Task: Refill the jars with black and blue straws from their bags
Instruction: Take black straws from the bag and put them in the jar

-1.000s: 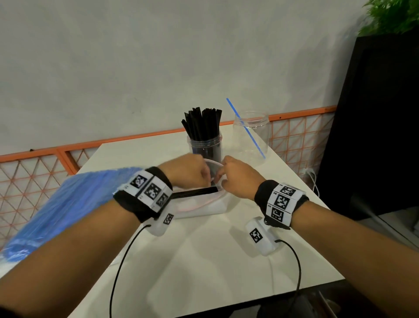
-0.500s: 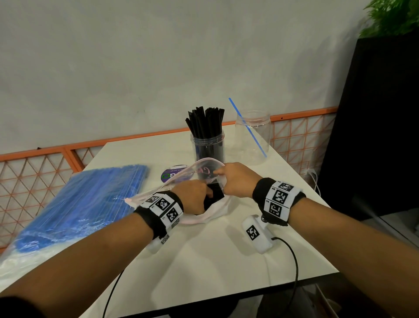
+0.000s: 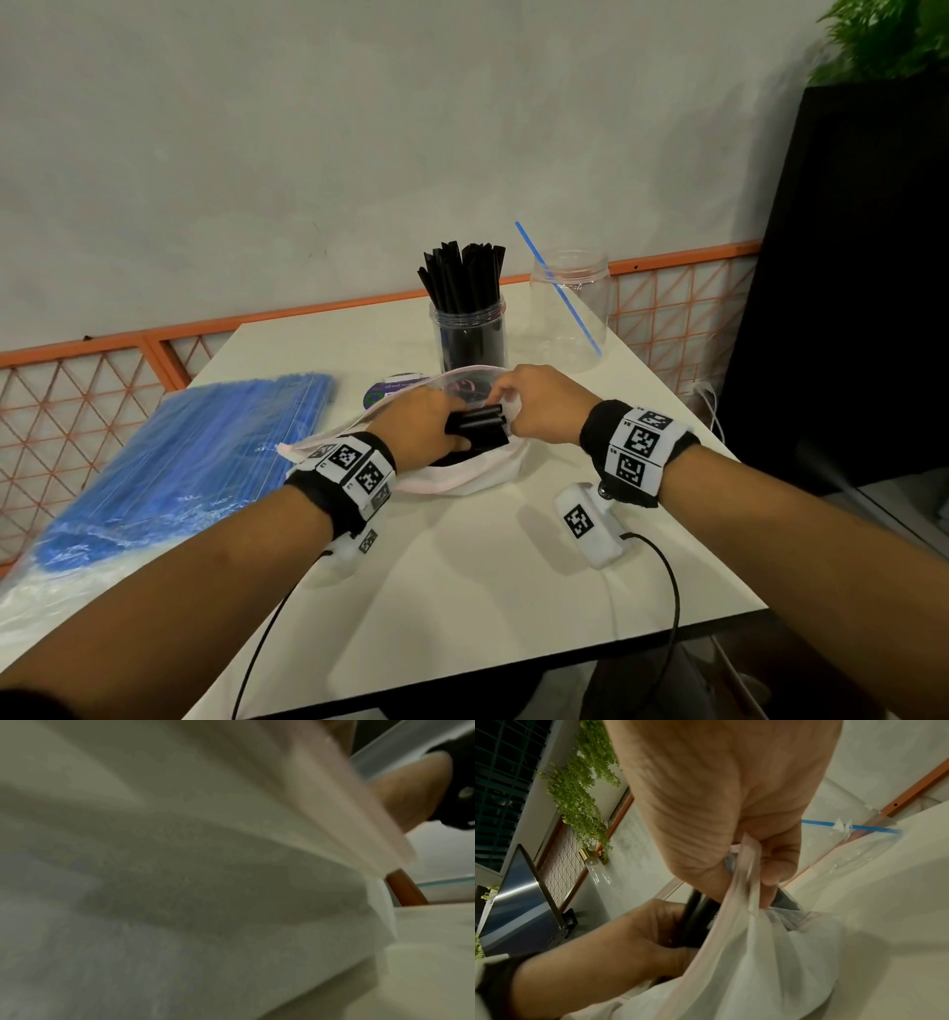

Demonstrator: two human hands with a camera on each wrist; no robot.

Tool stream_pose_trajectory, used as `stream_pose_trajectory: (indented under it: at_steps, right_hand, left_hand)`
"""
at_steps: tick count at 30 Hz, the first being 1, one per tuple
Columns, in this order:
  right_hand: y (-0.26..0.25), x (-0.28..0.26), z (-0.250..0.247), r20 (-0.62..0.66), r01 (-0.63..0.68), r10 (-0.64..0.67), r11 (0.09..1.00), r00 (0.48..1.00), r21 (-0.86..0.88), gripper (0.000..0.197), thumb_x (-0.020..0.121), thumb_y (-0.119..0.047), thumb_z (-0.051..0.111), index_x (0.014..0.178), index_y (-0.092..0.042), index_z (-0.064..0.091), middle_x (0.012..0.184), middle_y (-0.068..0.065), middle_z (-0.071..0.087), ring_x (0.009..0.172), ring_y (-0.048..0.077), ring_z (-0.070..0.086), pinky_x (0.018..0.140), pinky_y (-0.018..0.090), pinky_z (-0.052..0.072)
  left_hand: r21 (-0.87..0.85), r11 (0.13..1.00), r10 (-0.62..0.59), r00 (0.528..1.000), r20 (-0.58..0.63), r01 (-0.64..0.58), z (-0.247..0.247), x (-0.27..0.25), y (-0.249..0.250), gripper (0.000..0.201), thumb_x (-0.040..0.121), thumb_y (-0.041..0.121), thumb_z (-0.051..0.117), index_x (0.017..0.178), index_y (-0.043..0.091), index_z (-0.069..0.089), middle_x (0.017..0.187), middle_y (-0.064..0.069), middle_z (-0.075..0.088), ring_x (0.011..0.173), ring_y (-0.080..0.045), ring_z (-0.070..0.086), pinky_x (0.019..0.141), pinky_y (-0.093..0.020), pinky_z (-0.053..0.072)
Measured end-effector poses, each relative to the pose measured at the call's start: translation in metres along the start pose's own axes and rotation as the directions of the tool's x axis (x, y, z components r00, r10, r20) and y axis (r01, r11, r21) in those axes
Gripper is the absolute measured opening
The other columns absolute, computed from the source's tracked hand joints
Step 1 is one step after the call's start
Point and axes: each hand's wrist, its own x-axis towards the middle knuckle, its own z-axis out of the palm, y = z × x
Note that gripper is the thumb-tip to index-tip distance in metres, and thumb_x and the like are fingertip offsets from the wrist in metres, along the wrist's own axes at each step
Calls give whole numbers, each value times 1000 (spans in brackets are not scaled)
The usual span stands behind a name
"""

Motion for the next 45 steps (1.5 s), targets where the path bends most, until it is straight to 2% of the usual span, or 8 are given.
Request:
stream_pose_trajectory:
  at_steps: [6, 11, 21, 24, 32, 36, 41, 45]
  right_hand:
    - [-4, 6, 0, 17, -26, 26, 999, 1000, 19, 39, 74, -5, 63, 112, -15, 62, 105, 5, 62, 95, 22, 59, 79, 31, 51]
    - [-13, 9, -4, -19, 52, -51, 994, 999, 95, 54, 71, 0, 62, 121, -21, 56, 108, 7, 61, 96, 23, 58, 80, 34, 52]
    - [-24, 21, -1, 104, -34, 31, 999, 994, 34, 47, 77, -4, 65, 121, -14, 50, 102, 9, 62, 74, 26, 66, 60, 32, 55]
    - [-24, 29, 1, 133, -71, 67, 997, 989, 28, 22, 82, -7, 61, 89, -25, 50, 75, 1, 57, 53, 14, 56, 45, 23, 45]
    - [-23, 20, -3, 124, -36, 28, 997, 992, 66, 12, 88, 0, 56, 82, -10, 52, 65, -2, 47, 71, 22, 52, 67, 31, 47]
    - [-27, 17, -8, 148, -14, -5, 992, 989, 125, 31, 89, 8, 45, 70, -16, 42, 61, 5, 44, 65, 23, 46, 56, 22, 43]
    - [-23, 9, -13, 10, 58, -60, 986, 998, 154, 24, 83, -4, 60, 105, -4, 51, 98, 17, 64, 91, 32, 62, 84, 45, 53]
    - [-21, 9, -18, -150, 102, -69, 970, 986, 222, 39, 81, -7, 62, 112, -14, 40, 93, 10, 61, 83, 30, 63, 72, 43, 55]
  left_hand:
    - [-268, 963, 0, 999, -42, -11, -17, 1, -7, 19, 92, 30, 65, 110, 26, 64, 84, 5, 74, 75, -12, 69, 76, -29, 52]
    - [-829, 555, 3, 997, -80, -68, -45, -2, 7, 10, 97, 9, 57, 94, 7, 67, 76, -8, 73, 71, -21, 71, 72, -29, 59]
    - [-942, 86, -59, 942, -331, -326, -90, -10, 42, 10, 101, 12, 50, 101, 10, 59, 72, -10, 64, 68, -27, 66, 74, -39, 58]
    - [-938, -7, -40, 938, -345, -345, -94, -15, 53, 11, 101, 11, 50, 100, 9, 60, 70, -10, 62, 66, -28, 64, 73, -40, 57]
    - [-945, 174, -9, 959, -282, -276, -50, -30, 63, 9, 98, 7, 50, 102, 3, 57, 74, -11, 65, 75, -28, 68, 74, -36, 57]
    - [-940, 231, -10, 966, -258, -249, -33, -34, 60, 9, 98, 1, 50, 103, -1, 58, 75, -15, 65, 77, -31, 67, 85, -47, 55]
    - [-954, 233, -22, 979, -201, -191, -22, -38, 58, 11, 96, 0, 54, 102, 1, 64, 76, -11, 69, 79, -23, 70, 86, -37, 57]
    - [-964, 230, -56, 987, -147, -131, -16, -38, 58, 12, 97, 0, 55, 99, 2, 67, 74, -10, 69, 80, -25, 70, 78, -24, 54]
